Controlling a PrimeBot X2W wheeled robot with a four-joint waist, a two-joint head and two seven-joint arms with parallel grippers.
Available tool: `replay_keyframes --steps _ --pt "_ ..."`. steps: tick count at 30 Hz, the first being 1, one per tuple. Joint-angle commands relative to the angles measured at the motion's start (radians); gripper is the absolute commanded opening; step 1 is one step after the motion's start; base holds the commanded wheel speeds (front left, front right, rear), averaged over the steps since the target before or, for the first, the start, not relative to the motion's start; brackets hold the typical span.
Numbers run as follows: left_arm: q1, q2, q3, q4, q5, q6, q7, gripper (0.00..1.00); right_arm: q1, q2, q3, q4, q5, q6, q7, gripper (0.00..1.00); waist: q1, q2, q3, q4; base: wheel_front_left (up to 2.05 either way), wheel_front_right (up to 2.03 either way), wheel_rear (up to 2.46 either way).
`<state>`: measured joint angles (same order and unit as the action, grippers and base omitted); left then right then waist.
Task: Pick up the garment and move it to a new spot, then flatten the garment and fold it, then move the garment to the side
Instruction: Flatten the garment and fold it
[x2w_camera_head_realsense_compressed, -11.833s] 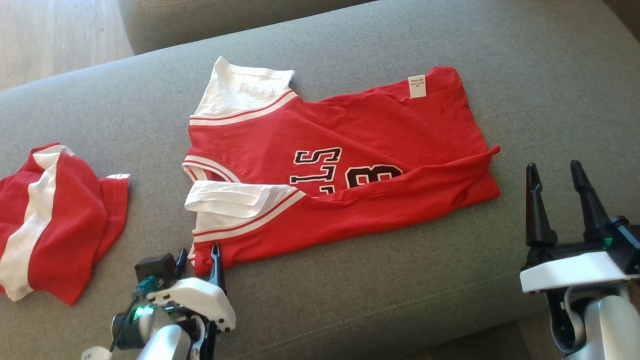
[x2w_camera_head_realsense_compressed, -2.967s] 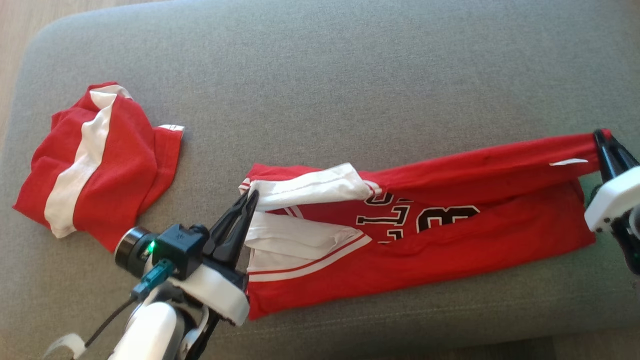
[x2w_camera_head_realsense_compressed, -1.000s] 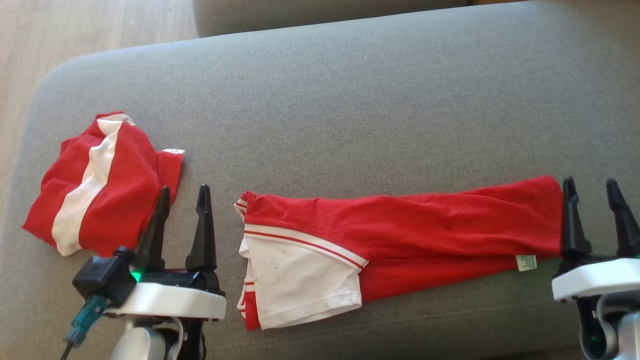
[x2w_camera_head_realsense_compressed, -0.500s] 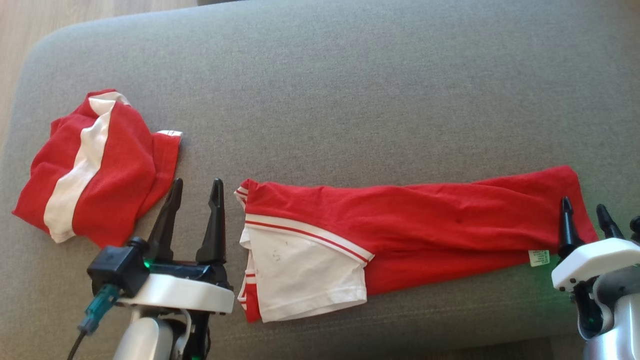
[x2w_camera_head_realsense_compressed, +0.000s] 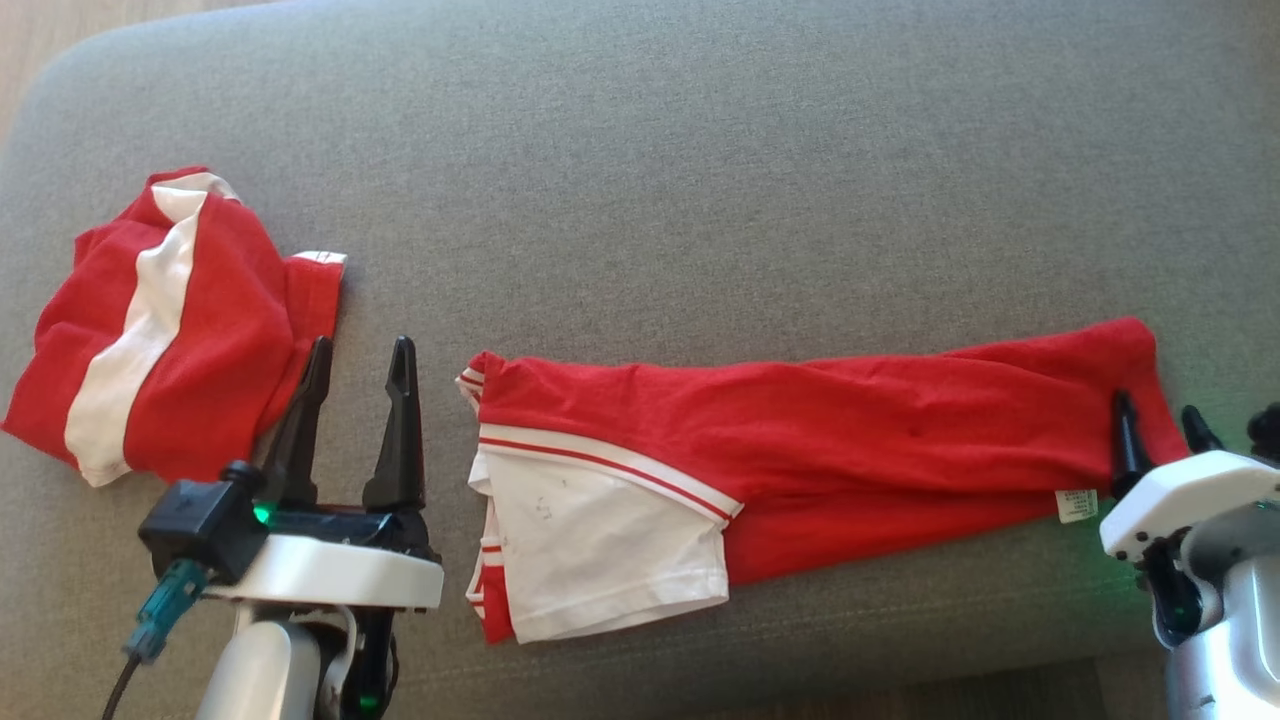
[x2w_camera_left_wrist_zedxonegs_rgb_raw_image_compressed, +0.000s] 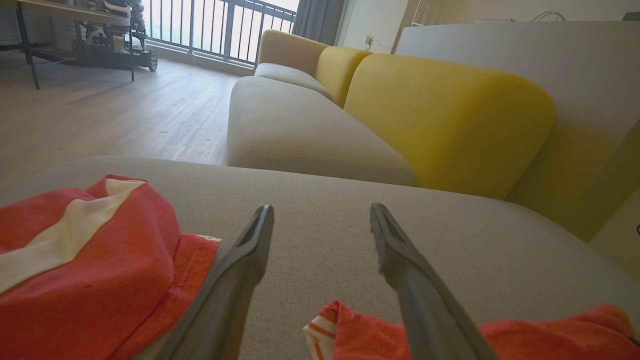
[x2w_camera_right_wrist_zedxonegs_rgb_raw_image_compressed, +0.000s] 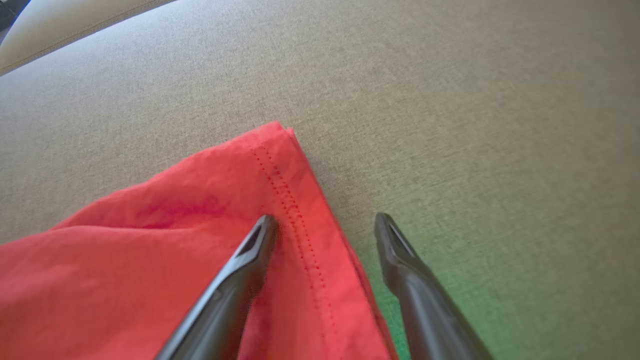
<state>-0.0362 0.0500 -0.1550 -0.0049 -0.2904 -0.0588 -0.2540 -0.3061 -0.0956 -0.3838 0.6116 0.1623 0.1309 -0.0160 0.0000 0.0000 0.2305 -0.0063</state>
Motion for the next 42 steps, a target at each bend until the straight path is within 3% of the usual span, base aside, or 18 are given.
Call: replay_keyframes --steps 1,7,8,10,16,20,24,28,31,36,42 --pt "-0.038 0.0 0.034 -0.037 0.011 -0.006 -0.008 1.0 -0.036 -0.021 0.036 -0.008 0.011 0.0 -0.003 1.0 0.0 0.0 0.003 -0.002 0.0 0.0 0.0" --pt "-0.042 0.0 0.033 -0.032 0.014 -0.01 -0.008 1.0 -0.053 -0.032 0.102 0.047 0.059 0.0 0.015 1.0 0.0 0.0 0.005 -0.001 0.0 0.0 0.0" --pt "-0.042 0.0 0.033 -0.031 0.013 -0.01 -0.008 1.0 -0.053 -0.035 0.116 0.055 0.072 0.0 0.02 0.89 0.0 0.0 0.004 0.0 0.0 0.0 0.0" --pt "-0.043 0.0 0.035 -0.029 0.012 -0.009 -0.008 1.0 -0.051 -0.037 0.135 0.07 0.105 0.0 0.03 0.01 0.0 0.0 0.0 0.001 0.0 0.0 0.0" --pt "-0.039 0.0 0.039 -0.022 0.009 -0.006 -0.008 1.0 -0.045 -0.069 0.172 0.078 0.145 0.0 0.028 0.0 0.0 0.0 -0.012 -0.002 0.0 0.0 0.0" --pt "-0.036 0.0 0.032 -0.021 0.009 -0.003 -0.008 1.0 -0.057 -0.119 0.144 0.081 0.125 0.0 0.009 0.0 0.0 0.0 -0.024 -0.006 0.0 0.0 0.0" --pt "-0.034 0.0 0.022 -0.022 0.001 0.003 -0.008 1.0 -0.084 -0.176 0.07 0.09 0.05 0.0 -0.005 0.0 0.0 0.0 -0.035 -0.005 0.0 0.0 0.0" --pt "-0.032 0.0 0.014 -0.022 -0.01 0.01 -0.008 1.0 -0.113 -0.213 -0.076 0.105 -0.101 0.0 -0.014 0.0 0.0 0.0 -0.048 -0.001 0.0 0.0 0.0" --pt "-0.028 0.0 0.01 -0.019 -0.019 0.018 -0.008 1.0 -0.131 -0.176 -0.105 0.1 -0.152 0.0 0.005 0.0 0.0 0.0 -0.064 0.003 0.0 0.0 0.0" --pt "-0.01 0.0 0.005 -0.015 -0.03 0.031 -0.008 1.0 -0.12 -0.13 -0.037 0.046 -0.161 0.0 0.057 0.0 0.0 0.0 -0.098 -0.003 0.0 0.0 0.0" --pt "0.01 0.0 -0.006 -0.012 -0.045 0.047 -0.008 1.0 -0.085 -0.062 0.076 -0.13 -0.039 0.0 0.162 0.0 0.0 0.0 -0.141 -0.014 0.0 0.0 0.0"
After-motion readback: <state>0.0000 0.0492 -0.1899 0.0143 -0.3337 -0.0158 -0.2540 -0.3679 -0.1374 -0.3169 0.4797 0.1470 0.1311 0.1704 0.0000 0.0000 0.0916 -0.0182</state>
